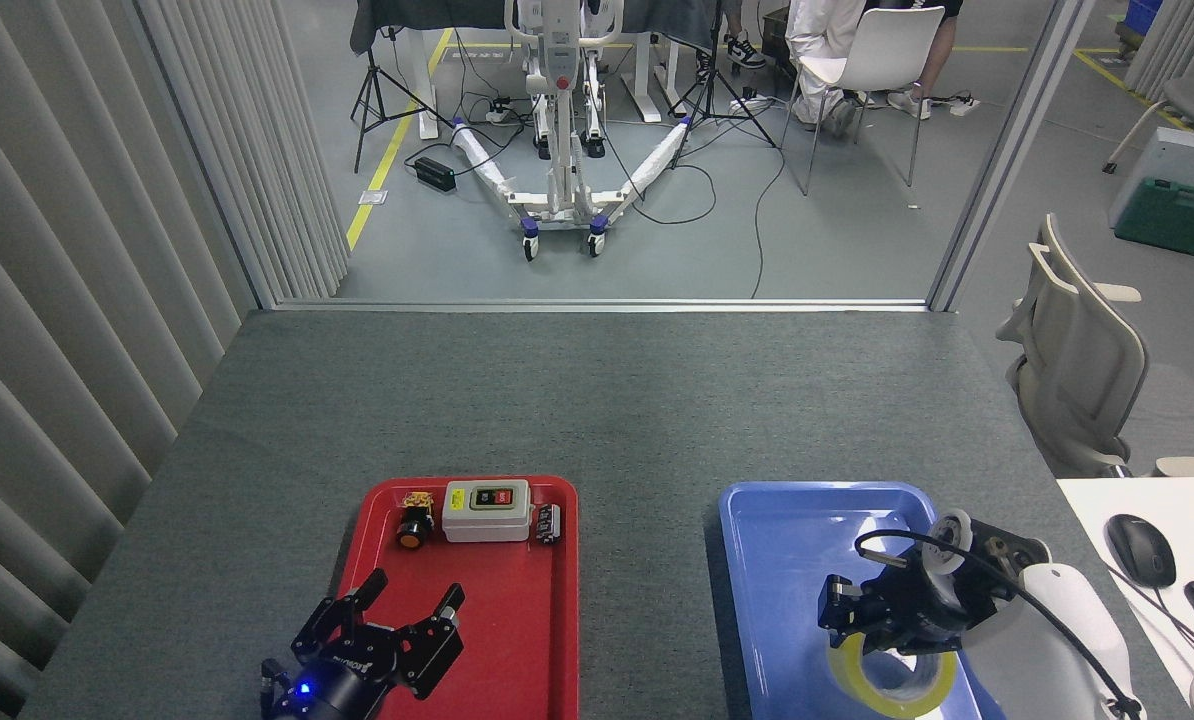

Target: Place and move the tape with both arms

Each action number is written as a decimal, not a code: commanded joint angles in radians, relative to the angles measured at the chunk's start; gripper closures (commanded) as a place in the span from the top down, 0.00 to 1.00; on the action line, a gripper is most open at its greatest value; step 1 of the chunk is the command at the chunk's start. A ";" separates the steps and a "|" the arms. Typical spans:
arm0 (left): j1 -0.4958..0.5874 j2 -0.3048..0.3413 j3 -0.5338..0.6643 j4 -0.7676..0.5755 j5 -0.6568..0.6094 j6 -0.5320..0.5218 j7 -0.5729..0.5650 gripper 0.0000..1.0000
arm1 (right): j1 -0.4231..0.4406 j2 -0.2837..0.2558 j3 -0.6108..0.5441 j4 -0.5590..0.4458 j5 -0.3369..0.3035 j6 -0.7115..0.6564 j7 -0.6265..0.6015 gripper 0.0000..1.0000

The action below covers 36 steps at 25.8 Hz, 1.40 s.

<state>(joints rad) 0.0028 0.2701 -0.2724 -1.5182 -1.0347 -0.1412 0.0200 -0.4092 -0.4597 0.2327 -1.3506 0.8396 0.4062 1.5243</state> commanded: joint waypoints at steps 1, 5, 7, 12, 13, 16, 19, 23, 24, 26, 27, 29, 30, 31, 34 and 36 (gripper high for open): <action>0.002 -0.009 0.005 0.001 -0.150 0.012 0.014 1.00 | -0.019 0.001 0.023 0.059 -0.010 0.003 0.010 0.00; 0.003 -0.037 0.039 0.044 -0.189 0.015 0.137 1.00 | -0.042 0.006 0.036 0.082 -0.011 0.040 0.014 0.00; 0.000 -0.037 0.064 0.053 -0.186 0.012 0.150 1.00 | -0.048 0.007 0.037 0.088 -0.013 0.042 0.014 0.00; -0.004 -0.049 0.093 0.059 -0.182 0.022 0.150 1.00 | -0.051 0.006 0.046 0.110 -0.005 0.031 0.004 0.12; -0.004 -0.055 0.105 0.067 -0.182 0.025 0.152 1.00 | -0.053 0.004 0.056 0.114 0.001 0.029 0.000 0.23; -0.006 -0.080 0.145 0.062 -0.183 0.009 0.170 1.00 | -0.053 -0.001 0.068 0.120 0.009 0.025 -0.007 0.62; -0.020 -0.085 0.168 0.064 -0.183 0.006 0.170 1.00 | -0.053 -0.001 0.065 0.120 0.006 0.026 -0.024 1.00; -0.044 -0.083 0.171 0.079 -0.179 0.008 0.170 1.00 | -0.049 -0.002 0.063 0.105 0.006 0.025 -0.039 1.00; -0.046 -0.083 0.171 0.081 -0.177 0.008 0.170 1.00 | -0.048 -0.002 0.062 0.097 0.007 0.025 -0.047 1.00; -0.049 -0.083 0.171 0.085 -0.174 0.008 0.170 1.00 | -0.043 -0.005 0.060 0.053 0.007 0.025 -0.088 1.00; -0.049 -0.085 0.171 0.089 -0.174 0.008 0.170 1.00 | -0.034 -0.007 0.056 0.015 0.007 0.025 -0.130 1.00; -0.049 -0.083 0.171 0.089 -0.171 0.008 0.169 1.00 | -0.013 -0.028 0.053 -0.073 0.018 0.014 -0.259 1.00; -0.049 -0.083 0.171 0.089 -0.168 0.006 0.169 1.00 | 0.015 -0.039 0.048 -0.117 0.039 -0.009 -0.352 1.00; -0.049 -0.081 0.171 0.089 -0.160 0.006 0.169 1.00 | 0.047 -0.043 0.030 -0.162 0.073 -0.044 -0.463 1.00; -0.049 -0.083 0.171 0.093 -0.154 0.008 0.167 1.00 | 0.193 -0.080 -0.067 -0.272 0.177 -0.227 -0.822 1.00; -0.049 -0.083 0.171 0.107 -0.154 0.008 0.169 1.00 | 0.296 -0.102 -0.121 -0.305 0.217 -0.360 -1.095 1.00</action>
<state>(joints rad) -0.0459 0.1871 -0.1013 -1.4226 -1.1919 -0.1341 0.1894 -0.2433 -0.5311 0.1847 -1.5838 0.9890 0.2091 0.7789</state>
